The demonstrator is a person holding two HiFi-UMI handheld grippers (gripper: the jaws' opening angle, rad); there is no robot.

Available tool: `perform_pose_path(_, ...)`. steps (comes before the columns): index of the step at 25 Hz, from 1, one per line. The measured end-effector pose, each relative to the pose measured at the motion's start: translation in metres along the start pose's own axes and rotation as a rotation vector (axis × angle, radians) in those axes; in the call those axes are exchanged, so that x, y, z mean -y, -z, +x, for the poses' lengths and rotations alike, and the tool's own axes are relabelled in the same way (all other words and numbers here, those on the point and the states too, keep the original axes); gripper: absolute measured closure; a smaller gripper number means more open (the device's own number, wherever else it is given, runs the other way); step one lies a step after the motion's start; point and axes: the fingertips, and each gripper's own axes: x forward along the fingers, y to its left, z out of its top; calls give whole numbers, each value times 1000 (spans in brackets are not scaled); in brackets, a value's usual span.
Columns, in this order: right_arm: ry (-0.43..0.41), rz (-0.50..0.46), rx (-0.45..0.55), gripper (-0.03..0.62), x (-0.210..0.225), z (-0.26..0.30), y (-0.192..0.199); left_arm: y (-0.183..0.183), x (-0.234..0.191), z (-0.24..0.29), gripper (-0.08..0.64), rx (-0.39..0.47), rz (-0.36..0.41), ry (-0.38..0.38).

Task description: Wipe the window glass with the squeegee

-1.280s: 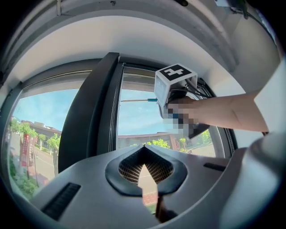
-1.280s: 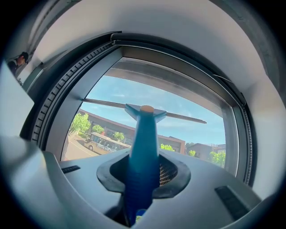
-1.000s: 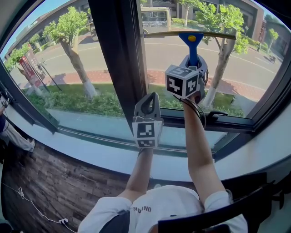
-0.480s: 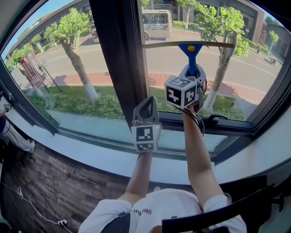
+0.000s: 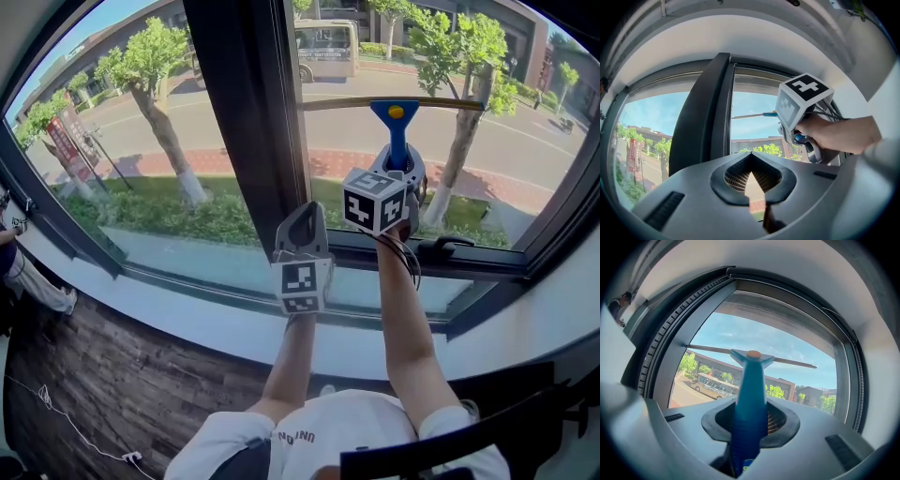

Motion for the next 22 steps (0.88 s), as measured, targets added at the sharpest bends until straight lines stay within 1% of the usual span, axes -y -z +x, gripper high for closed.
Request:
perform_pose_path(4,-3,-3,-18,488,-3,-4,12,3,3,0,557,-16,-4,9)
perform_pose_path(11,-7,-6,-55,489,-7,-9,34,7,2,2,557,-34,-2,3)
perform_pose_path(15,-14,-3,-70,488,-10,-12,44,7,6,3,557,-31,-12,12)
perform_pose_path(22,-26,-4,-107,488,-14,-18,66,12,12,1,557,-49,6,26)
